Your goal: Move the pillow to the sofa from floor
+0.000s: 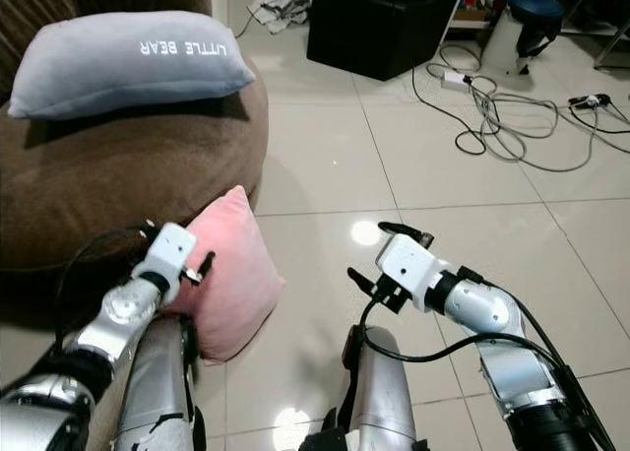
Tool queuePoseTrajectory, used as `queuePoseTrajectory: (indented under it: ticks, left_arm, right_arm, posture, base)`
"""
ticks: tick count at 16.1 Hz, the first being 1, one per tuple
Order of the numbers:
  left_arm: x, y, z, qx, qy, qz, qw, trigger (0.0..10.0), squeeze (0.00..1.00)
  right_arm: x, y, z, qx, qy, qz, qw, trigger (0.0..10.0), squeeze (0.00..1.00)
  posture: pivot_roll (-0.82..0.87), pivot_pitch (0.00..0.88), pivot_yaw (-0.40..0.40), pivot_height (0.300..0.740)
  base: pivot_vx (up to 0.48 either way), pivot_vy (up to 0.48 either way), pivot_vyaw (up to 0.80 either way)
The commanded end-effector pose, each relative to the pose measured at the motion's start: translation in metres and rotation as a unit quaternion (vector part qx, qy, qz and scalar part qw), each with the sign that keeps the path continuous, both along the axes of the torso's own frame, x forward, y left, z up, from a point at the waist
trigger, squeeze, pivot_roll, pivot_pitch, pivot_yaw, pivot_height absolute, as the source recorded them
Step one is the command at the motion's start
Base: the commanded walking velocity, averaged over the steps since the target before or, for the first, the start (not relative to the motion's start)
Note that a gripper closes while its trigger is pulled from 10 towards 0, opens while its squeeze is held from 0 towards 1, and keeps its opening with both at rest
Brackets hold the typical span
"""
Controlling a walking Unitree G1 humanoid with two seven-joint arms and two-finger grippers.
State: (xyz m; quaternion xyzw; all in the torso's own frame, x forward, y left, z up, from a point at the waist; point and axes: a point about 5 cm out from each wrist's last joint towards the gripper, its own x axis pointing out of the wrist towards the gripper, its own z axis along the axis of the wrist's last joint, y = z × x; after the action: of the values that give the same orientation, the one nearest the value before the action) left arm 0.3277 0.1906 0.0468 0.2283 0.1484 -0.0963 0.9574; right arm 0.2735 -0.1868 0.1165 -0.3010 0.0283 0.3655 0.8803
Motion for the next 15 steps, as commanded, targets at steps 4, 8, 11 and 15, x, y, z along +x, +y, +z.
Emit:
queuePoseTrajectory:
  ticks: [4, 8, 11, 15]
  left_arm:
    - [0.000, 0.004, -0.004, -0.007, 0.012, 0.021, 1.000, 10.0, 0.00]
    - [0.000, -0.001, -0.006, 0.007, 0.021, 0.015, 1.000, 10.0, 0.00]
    - [0.002, -0.003, -0.004, 0.012, 0.017, 0.008, 1.000, 10.0, 0.00]
    - [0.006, -0.005, 0.002, 0.036, 0.009, -0.023, 0.999, 10.0, 0.00]
  right_arm:
    - [-0.006, 0.002, 0.012, -0.002, 0.008, 0.021, 1.000, 10.0, 0.02]
    - [-0.005, 0.003, 0.025, 0.007, 0.013, 0.025, 1.000, 10.0, 0.03]
    - [-0.003, 0.006, 0.035, 0.014, 0.006, 0.032, 0.999, 10.0, 0.02]
    - [-0.004, 0.012, 0.042, 0.012, -0.001, 0.041, 0.999, 10.0, 0.02]
  posture:
    - [0.07, 0.173, -0.116, 0.500]
    - [0.07, 0.182, -0.118, 0.500]
    - [0.07, 0.186, -0.117, 0.500]
    - [0.07, 0.190, -0.106, 0.500]
  base:
    - [0.000, 0.442, 0.00]
    - [-0.076, 0.446, 0.00]
    - [0.000, 0.000, 0.00]
    - [0.000, 0.000, 0.00]
